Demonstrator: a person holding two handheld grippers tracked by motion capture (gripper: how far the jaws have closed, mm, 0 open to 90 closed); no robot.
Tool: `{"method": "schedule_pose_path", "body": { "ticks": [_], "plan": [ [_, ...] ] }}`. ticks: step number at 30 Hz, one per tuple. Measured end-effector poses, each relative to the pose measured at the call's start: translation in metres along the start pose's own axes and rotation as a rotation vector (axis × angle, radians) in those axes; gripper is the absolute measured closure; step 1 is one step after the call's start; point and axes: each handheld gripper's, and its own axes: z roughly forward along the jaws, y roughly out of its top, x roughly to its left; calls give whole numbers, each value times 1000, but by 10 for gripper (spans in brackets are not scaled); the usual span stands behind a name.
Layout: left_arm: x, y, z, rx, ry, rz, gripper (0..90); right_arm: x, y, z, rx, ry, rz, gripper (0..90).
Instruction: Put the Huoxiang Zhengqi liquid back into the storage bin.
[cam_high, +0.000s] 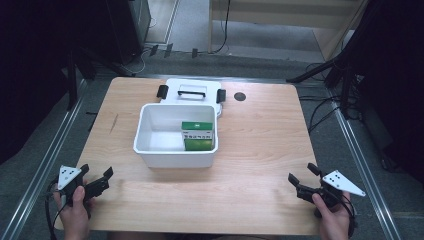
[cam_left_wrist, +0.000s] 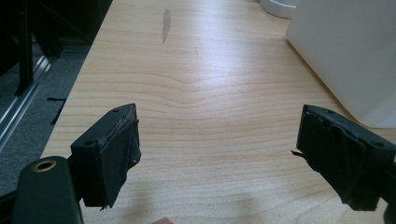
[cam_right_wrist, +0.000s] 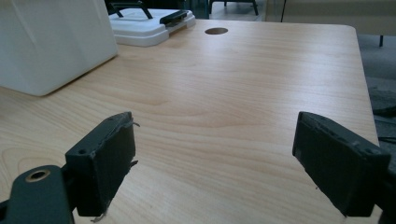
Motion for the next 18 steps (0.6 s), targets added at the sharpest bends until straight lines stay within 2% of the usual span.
{"method": "schedule_pose_path", "body": {
  "ticks": [7,11,13,15,18],
  "plan": [
    [1,0,0,2,-3,-5,144,6,-8,-11,0,-23,-4,135],
    [1,0,0,0,-6,-12,144,13,-12,-15,5,-38,-29,136],
    [1,0,0,-1,-5,-10,144,17,-14,-17,9,-24,-30,135],
    [1,0,0,-1,-4,-8,144,18,-14,-18,13,-1,-19,134],
    [1,0,0,2,-5,-7,145,14,-14,-19,-6,6,23,130]
  ]
}}
